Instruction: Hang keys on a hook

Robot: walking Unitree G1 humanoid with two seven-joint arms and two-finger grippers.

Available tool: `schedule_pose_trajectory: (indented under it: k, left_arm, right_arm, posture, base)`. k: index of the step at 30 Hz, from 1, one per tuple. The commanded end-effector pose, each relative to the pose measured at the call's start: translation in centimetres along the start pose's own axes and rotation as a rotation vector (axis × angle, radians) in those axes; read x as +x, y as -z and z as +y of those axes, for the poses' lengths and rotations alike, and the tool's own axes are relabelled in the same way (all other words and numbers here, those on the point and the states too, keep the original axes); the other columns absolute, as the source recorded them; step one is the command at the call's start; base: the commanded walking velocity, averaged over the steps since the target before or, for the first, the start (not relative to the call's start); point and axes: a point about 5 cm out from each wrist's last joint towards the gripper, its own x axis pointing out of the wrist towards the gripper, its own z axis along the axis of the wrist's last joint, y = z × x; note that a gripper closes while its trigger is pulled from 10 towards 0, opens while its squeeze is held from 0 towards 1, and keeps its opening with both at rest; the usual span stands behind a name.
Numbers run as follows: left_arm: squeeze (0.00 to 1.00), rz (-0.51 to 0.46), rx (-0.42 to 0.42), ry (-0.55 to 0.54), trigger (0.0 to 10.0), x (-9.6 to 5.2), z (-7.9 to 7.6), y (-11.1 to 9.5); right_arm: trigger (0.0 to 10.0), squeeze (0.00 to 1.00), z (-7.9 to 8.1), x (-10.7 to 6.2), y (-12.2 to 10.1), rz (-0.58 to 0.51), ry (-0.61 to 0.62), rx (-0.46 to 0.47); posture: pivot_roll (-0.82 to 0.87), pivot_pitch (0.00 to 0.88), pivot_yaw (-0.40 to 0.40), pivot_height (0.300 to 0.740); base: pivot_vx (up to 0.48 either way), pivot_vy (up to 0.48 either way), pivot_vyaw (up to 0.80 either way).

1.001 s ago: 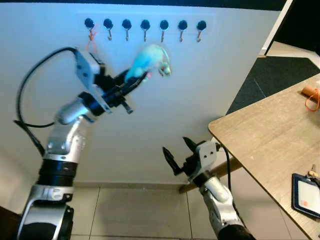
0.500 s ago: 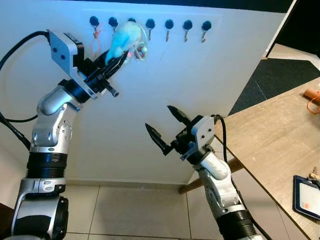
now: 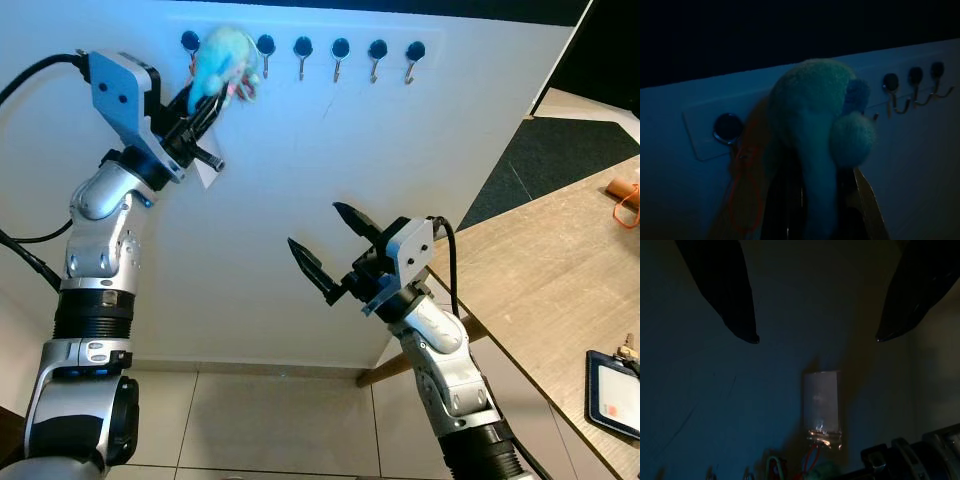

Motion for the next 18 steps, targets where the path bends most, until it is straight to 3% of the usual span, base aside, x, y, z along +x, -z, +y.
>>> schedule_pose_trajectory:
  k: [1,11,18]
  left_arm:
    - [0.00,0.008,0.039,-0.019,10.0,-0.3,0.9,-0.3]
    - [0.00,0.036,0.040,-0.052,10.0,-1.5,1.8,0.7]
    - [0.00,0.102,0.036,-0.048,10.0,-3.3,2.0,1.9]
  right_arm:
    - [10.0,0.00,0.2,0.0,-0.2,0.004,-0.009,-0.004]
    - [10.0,0.00,0.6,0.0,-0.3,0.027,-0.027,-0.004]
    - [10.0,0.00,0.8,0.1,-0.5,0.021,-0.027,-0.002]
  posture:
    - [0.03,0.013,-0.037,0.740]
    - [0.03,0.013,-0.039,0.740]
    - [0.03,0.019,-0.043,0.740]
  base:
    - [0.000,0.000,0.00]
    - [0.000,0.000,0.00]
    - [0.000,0.000,0.00]
